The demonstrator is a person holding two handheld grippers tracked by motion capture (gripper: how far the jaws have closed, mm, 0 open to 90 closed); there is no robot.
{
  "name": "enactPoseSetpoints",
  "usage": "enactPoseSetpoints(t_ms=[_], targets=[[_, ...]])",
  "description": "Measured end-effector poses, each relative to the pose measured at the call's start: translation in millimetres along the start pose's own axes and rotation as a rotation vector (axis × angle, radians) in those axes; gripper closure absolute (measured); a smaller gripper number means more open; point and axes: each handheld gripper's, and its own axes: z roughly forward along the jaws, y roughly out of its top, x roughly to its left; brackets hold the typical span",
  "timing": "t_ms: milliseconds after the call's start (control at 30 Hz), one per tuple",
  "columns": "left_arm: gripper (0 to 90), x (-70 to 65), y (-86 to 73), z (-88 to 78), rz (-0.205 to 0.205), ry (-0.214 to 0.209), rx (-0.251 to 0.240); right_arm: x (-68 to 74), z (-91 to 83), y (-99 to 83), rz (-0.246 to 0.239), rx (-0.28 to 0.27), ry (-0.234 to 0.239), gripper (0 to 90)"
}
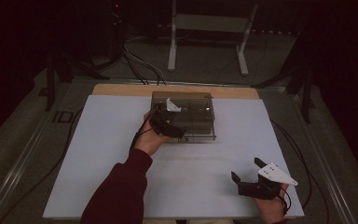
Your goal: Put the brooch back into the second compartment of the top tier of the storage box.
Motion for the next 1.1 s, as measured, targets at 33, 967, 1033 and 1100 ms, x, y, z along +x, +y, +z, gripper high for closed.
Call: enactPoseSetpoints(t_ms=[33, 967, 1033, 1100], targets=[[19.2, 1.6, -1.0, -2.0, -0.006, 0.005, -0.003, 0.1, 0.1, 0.0, 0.0, 0.0, 0.0, 0.0], [1.5, 41.6, -69.7, -63.6, -0.114, 0.156, -0.134, 1.3, 1.1, -0.6, -0.002, 0.006, 0.005, 0.0], [1.6, 44.1, -78.8, -67.6, -0.123, 0.159, -0.142, 1.5, 1.3, -0.6, -0.001, 0.007, 0.005, 0.0], [1.5, 46.4, -88.3, -71.6, -0.13, 0.162, -0.148, 1.8, 1.5, -0.7, -0.002, 0.007, 0.006, 0.0]])
